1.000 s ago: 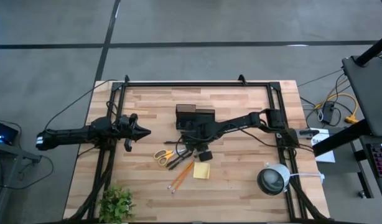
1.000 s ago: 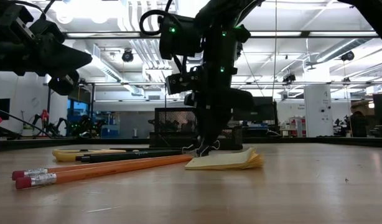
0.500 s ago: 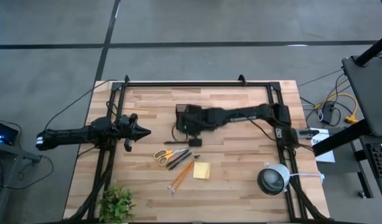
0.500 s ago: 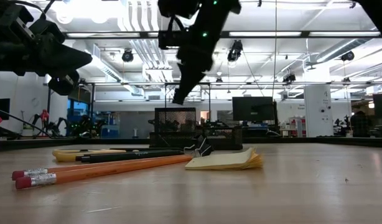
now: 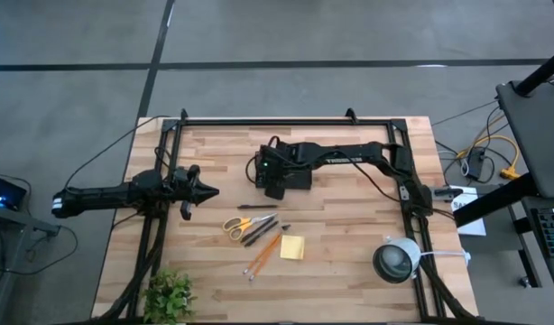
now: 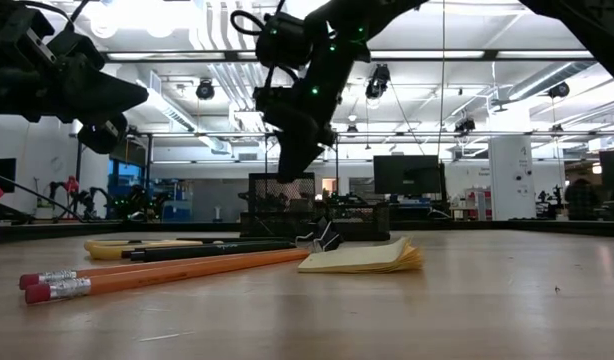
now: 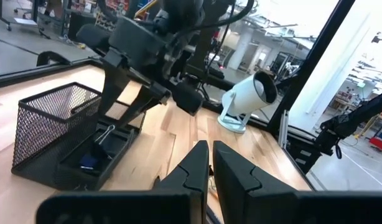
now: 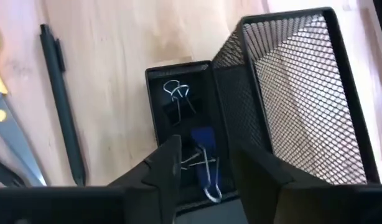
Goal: Pick and place office supplies into organizer
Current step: Put the top black binder clip into the black organizer bin, then put the black binder clip into the black organizer bin
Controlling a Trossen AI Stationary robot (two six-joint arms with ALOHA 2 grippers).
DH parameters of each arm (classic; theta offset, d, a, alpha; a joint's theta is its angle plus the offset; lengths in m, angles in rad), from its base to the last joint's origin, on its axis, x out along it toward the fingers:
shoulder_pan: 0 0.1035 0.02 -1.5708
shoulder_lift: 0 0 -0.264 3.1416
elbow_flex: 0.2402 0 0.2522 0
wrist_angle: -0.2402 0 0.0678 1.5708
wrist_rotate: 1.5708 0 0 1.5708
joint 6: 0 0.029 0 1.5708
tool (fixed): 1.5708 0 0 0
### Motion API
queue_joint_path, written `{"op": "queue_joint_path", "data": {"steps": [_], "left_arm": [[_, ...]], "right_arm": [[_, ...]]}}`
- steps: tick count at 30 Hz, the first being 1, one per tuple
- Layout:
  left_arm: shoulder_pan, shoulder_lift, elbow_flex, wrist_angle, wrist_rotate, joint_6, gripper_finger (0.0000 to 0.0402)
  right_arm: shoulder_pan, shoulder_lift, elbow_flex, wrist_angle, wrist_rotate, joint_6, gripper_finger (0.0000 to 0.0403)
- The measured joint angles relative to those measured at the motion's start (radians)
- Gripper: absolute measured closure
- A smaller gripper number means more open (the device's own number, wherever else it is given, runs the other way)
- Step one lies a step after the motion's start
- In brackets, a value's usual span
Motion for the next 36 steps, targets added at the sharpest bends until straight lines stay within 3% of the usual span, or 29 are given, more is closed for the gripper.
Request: {"op": "queue_joint_path", "data": {"steps": [4,10,15,16,19,26,29,32,36], "left_arm": [[0.0,-0.001,0.0,0.0,0.0,0.0,0.0394],[0.0,-0.002,0.0,-0.001,0.0,0.0,0.0394],[0.0,-0.002,0.0,0.001,-0.005,0.009,0.0394],[0.0,-0.002,0.0,0.013,-0.037,0.072,0.0394],[0.002,0.004,0.0,0.144,-0.168,0.261,0.0394],[0.002,0.0,0.002,0.575,-0.182,0.284,0.0394],[0.002,0.002,0.018,0.678,-0.186,0.142,0.0394],[0.002,0.013,0.082,0.558,-0.172,-0.02,0.0394],[0.001,0.089,0.169,0.254,-0.04,0.076,0.0394]], "right_arm": [[0.001,-0.007,0.0,-0.047,-0.007,0.065,0.0249],[0.076,-0.026,0.001,-0.252,-0.204,-0.061,0.0242],[0.163,-0.027,0.001,-0.281,-0.214,-0.087,0.0245],[0.176,-0.027,0.0,-0.281,-0.211,-0.075,0.0246],[0.21,-0.026,0.001,-0.288,-0.205,-0.022,0.0248],[0.229,-0.027,0.001,-0.304,-0.157,0.072,0.025],[0.228,-0.027,0.001,-0.304,-0.129,0.093,0.0254],[0.229,-0.029,0.01,-0.301,-0.129,0.067,0.0256],[0.234,-0.031,0.015,-0.304,-0.139,-0.011,0.0253]]}}
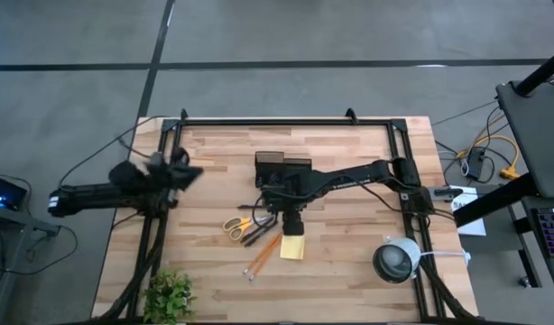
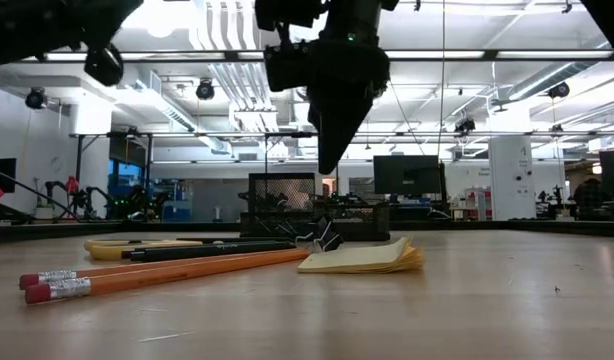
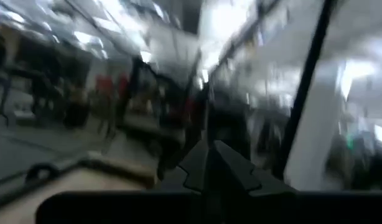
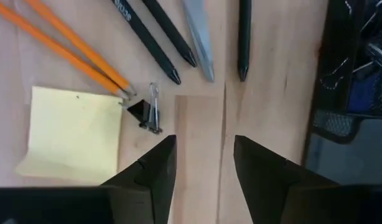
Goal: Pick and place office supplies into organizer
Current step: Put the black binder clip into the black organizer bin
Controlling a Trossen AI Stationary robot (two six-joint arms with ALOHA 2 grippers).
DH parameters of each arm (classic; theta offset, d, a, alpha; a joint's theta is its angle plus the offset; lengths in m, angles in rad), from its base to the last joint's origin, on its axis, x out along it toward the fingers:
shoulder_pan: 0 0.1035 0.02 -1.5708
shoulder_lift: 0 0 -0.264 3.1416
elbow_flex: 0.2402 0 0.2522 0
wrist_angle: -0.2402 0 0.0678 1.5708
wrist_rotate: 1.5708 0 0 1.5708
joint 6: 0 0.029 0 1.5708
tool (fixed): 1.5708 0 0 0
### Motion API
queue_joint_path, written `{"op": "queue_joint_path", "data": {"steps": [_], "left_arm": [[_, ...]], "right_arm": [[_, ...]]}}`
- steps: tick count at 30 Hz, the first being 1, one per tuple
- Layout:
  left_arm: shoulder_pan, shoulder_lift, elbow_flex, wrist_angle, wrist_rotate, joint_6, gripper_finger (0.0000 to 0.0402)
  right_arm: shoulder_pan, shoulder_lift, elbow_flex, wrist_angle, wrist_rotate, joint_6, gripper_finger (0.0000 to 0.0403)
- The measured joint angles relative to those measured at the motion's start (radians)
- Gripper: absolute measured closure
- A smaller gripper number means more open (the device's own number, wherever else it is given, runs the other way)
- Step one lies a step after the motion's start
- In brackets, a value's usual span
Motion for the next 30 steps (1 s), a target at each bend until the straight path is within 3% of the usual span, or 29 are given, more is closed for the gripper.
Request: {"op": "queue_joint_path", "data": {"steps": [8,15,22,30], "left_arm": [[-0.002,0.148,0.057,-0.022,0.25,-0.086,0.0394],[-0.001,0.213,0.023,-0.029,0.301,-0.156,0.0394],[0.001,0.292,0.03,-0.018,0.302,-0.13,0.0394],[0.005,0.491,0.09,-0.081,0.298,0.006,0.0394]], "right_arm": [[0.058,0.016,-0.04,0.1,-0.026,-0.178,0.0229],[0.06,0.036,-0.104,0.158,-0.013,-0.13,0.0209],[0.06,0.042,-0.17,0.234,-0.014,-0.14,0.0205],[0.058,0.064,-0.186,0.265,-0.016,-0.13,0.0246]]}}
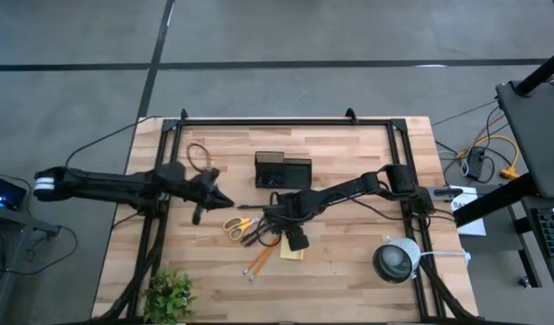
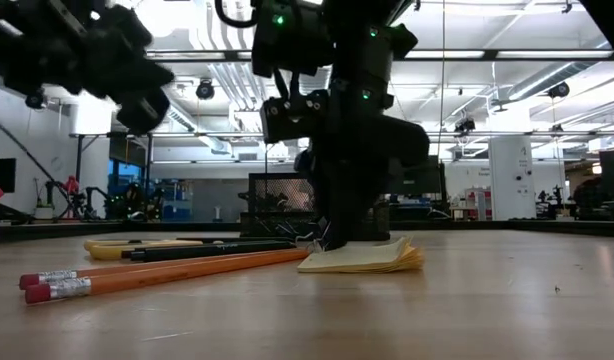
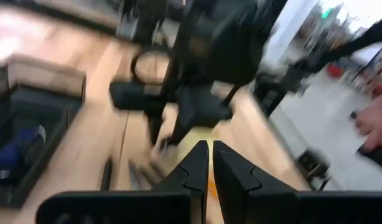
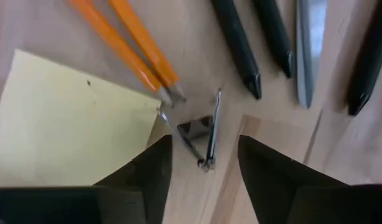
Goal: Pick and place office supplies into organizer
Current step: Put the black binder clip into the black organizer bin
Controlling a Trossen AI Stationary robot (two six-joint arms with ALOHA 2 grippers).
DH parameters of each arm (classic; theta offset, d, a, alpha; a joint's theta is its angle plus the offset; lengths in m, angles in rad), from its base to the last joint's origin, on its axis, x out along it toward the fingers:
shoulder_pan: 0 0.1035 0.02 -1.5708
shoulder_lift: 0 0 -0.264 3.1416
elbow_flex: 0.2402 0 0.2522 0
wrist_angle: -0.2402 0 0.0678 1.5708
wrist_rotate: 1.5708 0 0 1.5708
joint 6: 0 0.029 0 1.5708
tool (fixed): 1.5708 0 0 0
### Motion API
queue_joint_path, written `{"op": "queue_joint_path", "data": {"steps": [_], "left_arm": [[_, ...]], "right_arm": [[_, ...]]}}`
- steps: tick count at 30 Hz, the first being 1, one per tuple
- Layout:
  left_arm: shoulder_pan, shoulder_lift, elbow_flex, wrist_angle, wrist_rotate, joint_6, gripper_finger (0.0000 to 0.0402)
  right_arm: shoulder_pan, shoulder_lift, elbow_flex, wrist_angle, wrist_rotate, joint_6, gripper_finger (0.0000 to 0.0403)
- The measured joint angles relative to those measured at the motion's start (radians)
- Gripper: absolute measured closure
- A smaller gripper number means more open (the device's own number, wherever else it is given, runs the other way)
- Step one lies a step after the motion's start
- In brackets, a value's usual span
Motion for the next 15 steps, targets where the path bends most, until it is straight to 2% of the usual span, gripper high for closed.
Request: {"op": "queue_joint_path", "data": {"steps": [9,15], "left_arm": [[0.009,0.122,0.044,-0.027,0.007,0.052,0.0394],[0.013,0.195,0.052,-0.079,0.008,0.15,0.0394]], "right_arm": [[-0.005,-0.002,-0.022,-0.029,0.029,0.008,0.0377],[-0.017,-0.06,-0.024,-0.025,0.096,0.06,0.0386]]}}
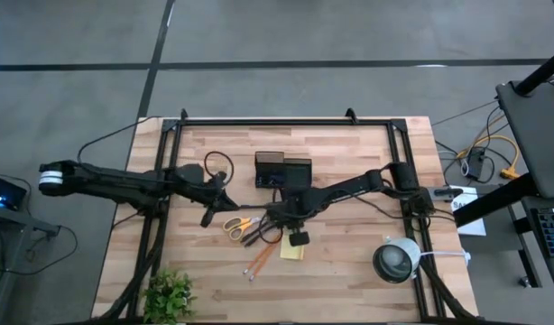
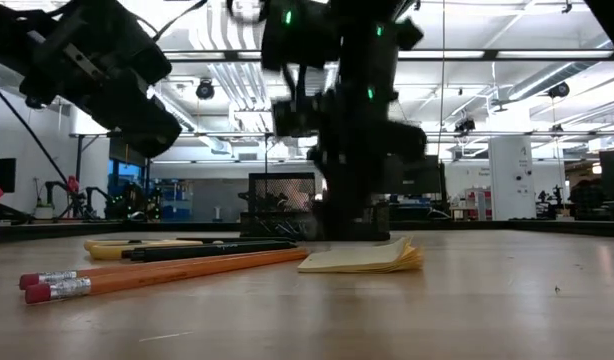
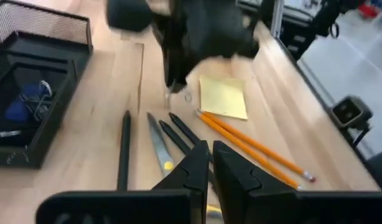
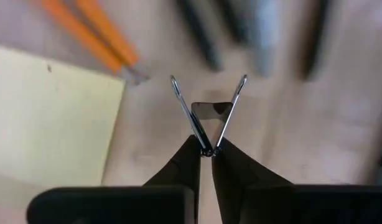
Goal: Pick and place office supplies into organizer
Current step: Put the black binder clip into the black organizer bin
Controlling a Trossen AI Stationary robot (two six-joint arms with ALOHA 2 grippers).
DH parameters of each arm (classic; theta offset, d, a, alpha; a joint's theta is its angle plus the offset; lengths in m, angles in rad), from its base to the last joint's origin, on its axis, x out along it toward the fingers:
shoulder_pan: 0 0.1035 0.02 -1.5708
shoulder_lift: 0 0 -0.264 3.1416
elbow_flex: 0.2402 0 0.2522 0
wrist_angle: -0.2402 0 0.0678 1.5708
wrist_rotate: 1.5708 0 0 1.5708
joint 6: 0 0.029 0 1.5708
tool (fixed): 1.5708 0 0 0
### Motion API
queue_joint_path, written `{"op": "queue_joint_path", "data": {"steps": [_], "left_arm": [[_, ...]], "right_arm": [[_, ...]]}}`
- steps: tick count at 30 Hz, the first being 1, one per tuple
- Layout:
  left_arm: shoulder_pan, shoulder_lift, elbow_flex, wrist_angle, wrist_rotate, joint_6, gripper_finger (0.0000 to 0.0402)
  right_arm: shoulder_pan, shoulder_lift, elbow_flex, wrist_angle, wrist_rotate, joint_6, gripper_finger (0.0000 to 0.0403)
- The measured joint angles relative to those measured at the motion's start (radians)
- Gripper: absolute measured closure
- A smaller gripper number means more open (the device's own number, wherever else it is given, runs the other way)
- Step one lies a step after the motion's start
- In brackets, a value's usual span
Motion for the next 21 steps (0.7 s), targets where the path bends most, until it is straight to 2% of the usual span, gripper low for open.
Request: {"op": "queue_joint_path", "data": {"steps": [4,8,15,18,21], "left_arm": [[0.009,0.04,0.03,0.001,-0.004,0.048,0.0394],[0.014,0.067,0.056,0.004,-0.032,0.063,0.0394],[0.023,0.128,0.05,0.0,-0.112,0.062,0.0394],[0.027,0.173,0.058,0.002,-0.13,0.062,0.0392],[0.029,0.227,0.065,0.003,-0.136,0.079,0.0378]], "right_arm": [[-0.04,-0.075,0.0,0.034,0.069,0.053,0.0388],[-0.127,-0.111,0.003,0.083,0.078,0.085,0.0388],[-0.267,-0.07,-0.001,0.202,0.008,0.094,0.0386],[-0.291,-0.061,0.002,0.231,0.001,0.097,0.0363],[-0.301,-0.055,-0.001,0.224,-0.046,0.1,0.0324]]}}
